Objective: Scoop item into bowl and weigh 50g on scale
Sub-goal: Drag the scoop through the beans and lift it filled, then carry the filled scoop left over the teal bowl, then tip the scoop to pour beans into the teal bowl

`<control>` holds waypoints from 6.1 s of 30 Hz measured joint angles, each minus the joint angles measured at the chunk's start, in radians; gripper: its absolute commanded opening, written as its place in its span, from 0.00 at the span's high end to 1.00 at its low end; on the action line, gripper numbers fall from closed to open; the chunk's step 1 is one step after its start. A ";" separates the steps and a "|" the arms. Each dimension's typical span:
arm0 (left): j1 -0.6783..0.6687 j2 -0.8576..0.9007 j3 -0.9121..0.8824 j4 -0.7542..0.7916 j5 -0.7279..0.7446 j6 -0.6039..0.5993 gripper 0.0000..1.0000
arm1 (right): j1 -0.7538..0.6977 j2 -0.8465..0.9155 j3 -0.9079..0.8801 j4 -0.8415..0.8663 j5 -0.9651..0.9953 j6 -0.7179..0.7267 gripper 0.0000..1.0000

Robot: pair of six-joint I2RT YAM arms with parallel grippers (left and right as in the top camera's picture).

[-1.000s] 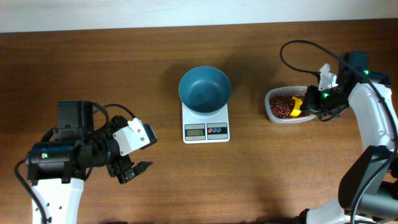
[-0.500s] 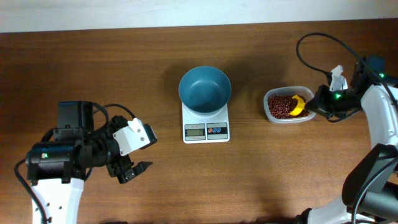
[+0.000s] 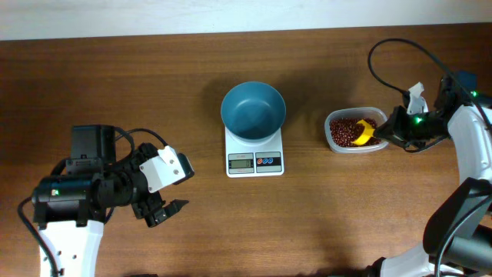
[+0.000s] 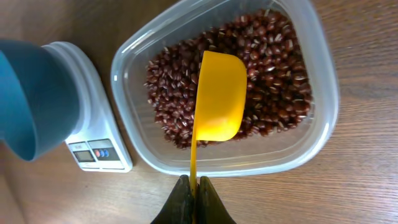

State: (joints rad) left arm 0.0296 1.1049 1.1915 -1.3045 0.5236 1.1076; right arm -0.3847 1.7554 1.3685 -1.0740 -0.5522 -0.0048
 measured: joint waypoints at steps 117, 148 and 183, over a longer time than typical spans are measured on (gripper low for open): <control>0.000 0.000 0.000 0.000 0.000 0.000 0.01 | 0.302 0.000 0.045 0.300 -0.666 -0.114 0.96; 0.000 0.000 0.000 0.000 0.000 0.000 0.02 | 0.680 0.000 0.045 0.411 0.243 -0.283 0.96; 0.000 0.000 0.000 0.000 0.000 0.000 0.02 | 0.891 -0.027 0.164 0.305 0.604 -0.225 0.96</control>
State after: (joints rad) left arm 0.0296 1.1049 1.1915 -1.3048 0.5236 1.1076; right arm 0.5064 1.7283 1.5330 -0.7692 0.0521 -0.2298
